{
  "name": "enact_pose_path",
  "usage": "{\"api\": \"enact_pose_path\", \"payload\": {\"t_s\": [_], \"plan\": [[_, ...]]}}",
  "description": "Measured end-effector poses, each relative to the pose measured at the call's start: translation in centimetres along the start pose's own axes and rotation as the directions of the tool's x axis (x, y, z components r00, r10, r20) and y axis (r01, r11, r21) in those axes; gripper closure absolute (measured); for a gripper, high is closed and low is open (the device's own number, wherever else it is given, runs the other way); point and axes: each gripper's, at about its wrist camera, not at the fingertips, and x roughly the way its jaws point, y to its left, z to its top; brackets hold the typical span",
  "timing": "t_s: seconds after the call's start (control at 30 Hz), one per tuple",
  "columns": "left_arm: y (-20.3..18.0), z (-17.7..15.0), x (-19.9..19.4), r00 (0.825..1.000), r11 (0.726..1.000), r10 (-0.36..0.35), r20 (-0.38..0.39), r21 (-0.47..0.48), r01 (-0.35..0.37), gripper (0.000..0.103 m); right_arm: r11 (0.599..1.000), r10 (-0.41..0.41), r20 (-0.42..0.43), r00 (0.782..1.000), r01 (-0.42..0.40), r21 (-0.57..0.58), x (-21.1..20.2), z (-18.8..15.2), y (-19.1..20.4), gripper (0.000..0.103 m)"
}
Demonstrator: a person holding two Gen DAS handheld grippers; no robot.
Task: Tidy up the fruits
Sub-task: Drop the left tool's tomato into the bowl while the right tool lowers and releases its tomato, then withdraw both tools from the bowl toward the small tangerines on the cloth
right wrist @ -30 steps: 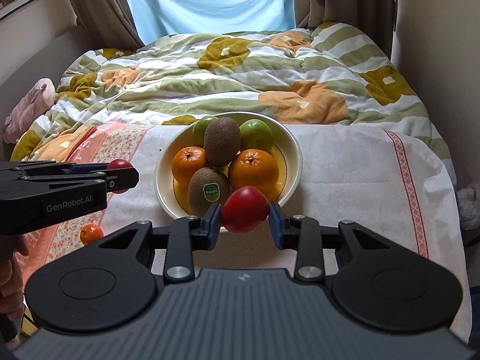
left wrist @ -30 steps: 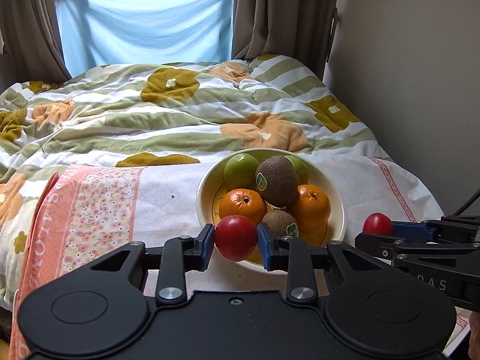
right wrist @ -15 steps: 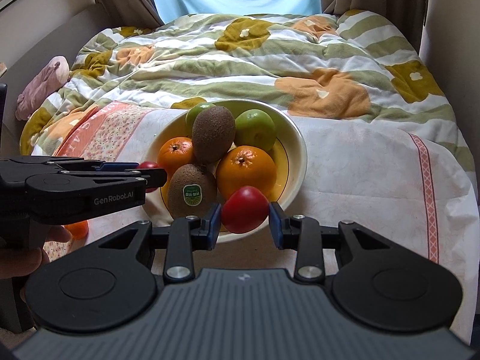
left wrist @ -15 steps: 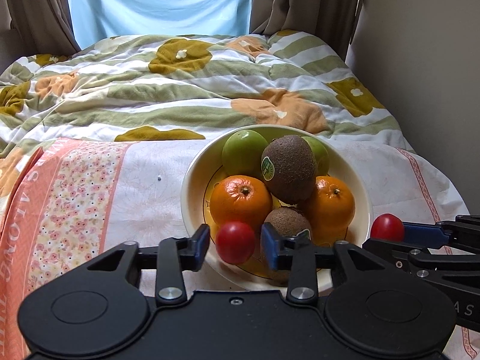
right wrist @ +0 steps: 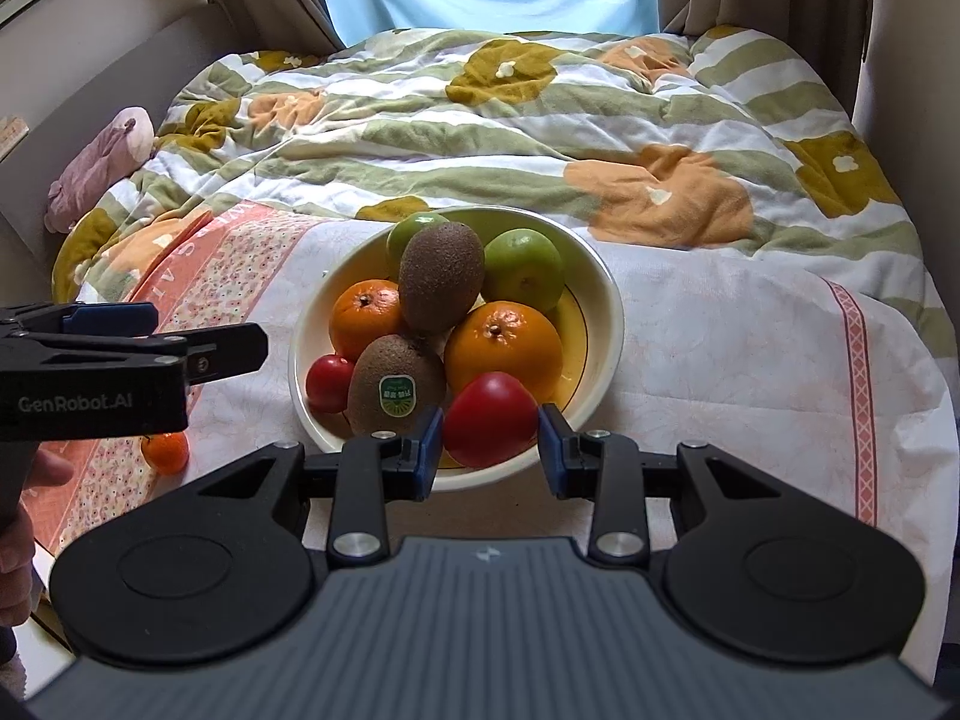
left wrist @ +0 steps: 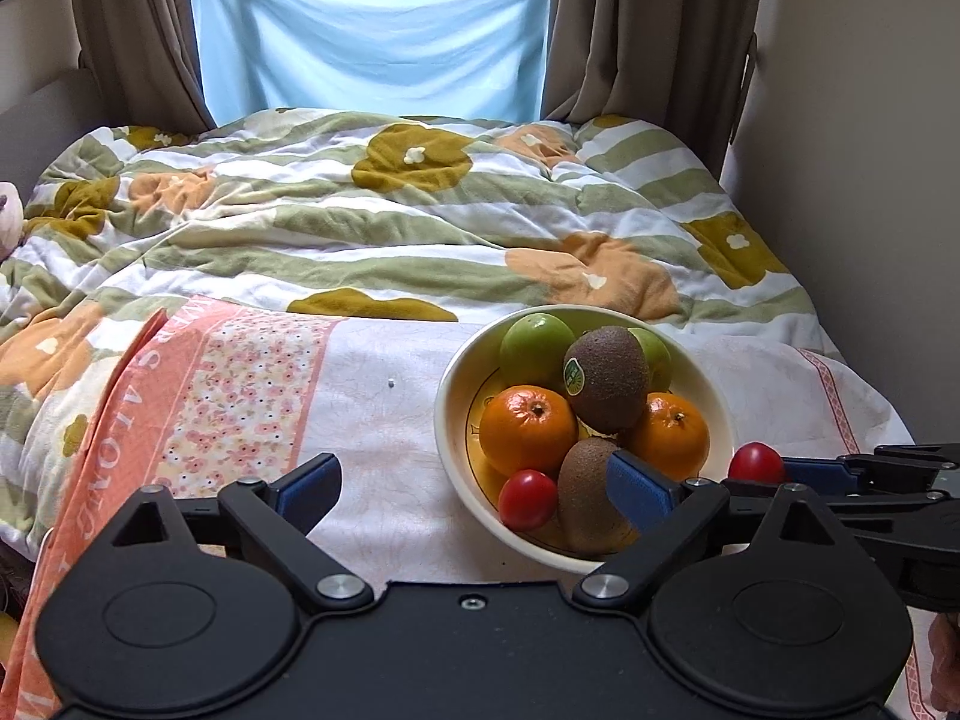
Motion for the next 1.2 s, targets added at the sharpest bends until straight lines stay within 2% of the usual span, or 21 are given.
{"api": "enact_pose_path", "payload": {"t_s": [0.27,0.43,0.57,0.63,0.67,0.7,0.73,0.97,1.2], "plan": [[1.3,-0.3,-1.2,0.998,0.998,0.067,-0.018,-0.014,-0.067,0.003,0.999,0.036,-0.045,0.998,-0.036,0.004,1.6,0.6,1.1,0.054],[1.9,-0.9,-2.0,0.997,0.997,0.079,-0.014,-0.019,-0.079,0.003,1.000,0.016,-0.093,0.996,-0.015,0.010,3.2,0.4,1.5,0.054],[2.3,-1.4,-2.3,0.997,0.996,0.079,-0.017,-0.039,-0.079,0.003,1.000,-0.011,-0.075,0.997,0.012,0.015,3.6,0.1,1.7,0.051],[2.5,-1.6,-2.5,0.997,0.996,0.073,-0.013,-0.047,-0.073,0.003,1.000,-0.001,-0.073,0.997,0.003,0.022,3.5,0.1,1.6,0.032],[2.5,-1.6,-2.6,0.997,0.996,0.072,-0.012,-0.048,-0.072,0.003,1.000,0.004,-0.068,0.998,-0.002,0.031,3.3,0.1,1.4,0.015],[2.5,-1.6,-2.7,0.997,0.996,0.074,-0.011,-0.047,-0.075,0.003,0.999,0.014,-0.061,0.998,-0.011,0.042,3.1,0.1,1.3,0.004],[2.4,-1.6,-2.7,0.997,0.996,0.080,-0.010,-0.043,-0.080,0.003,0.998,0.025,-0.057,0.998,-0.022,0.052,2.8,0.0,1.2,0.000],[2.5,-1.3,-4.0,0.996,0.995,0.086,0.022,-0.047,-0.084,0.003,0.999,0.026,0.005,1.000,-0.026,0.027,0.4,-0.1,1.4,0.000],[2.5,-0.9,-6.6,0.992,0.995,0.089,0.091,-0.042,-0.085,0.003,0.999,0.028,0.082,0.996,-0.029,0.016,-3.0,0.0,1.2,0.000]]}}
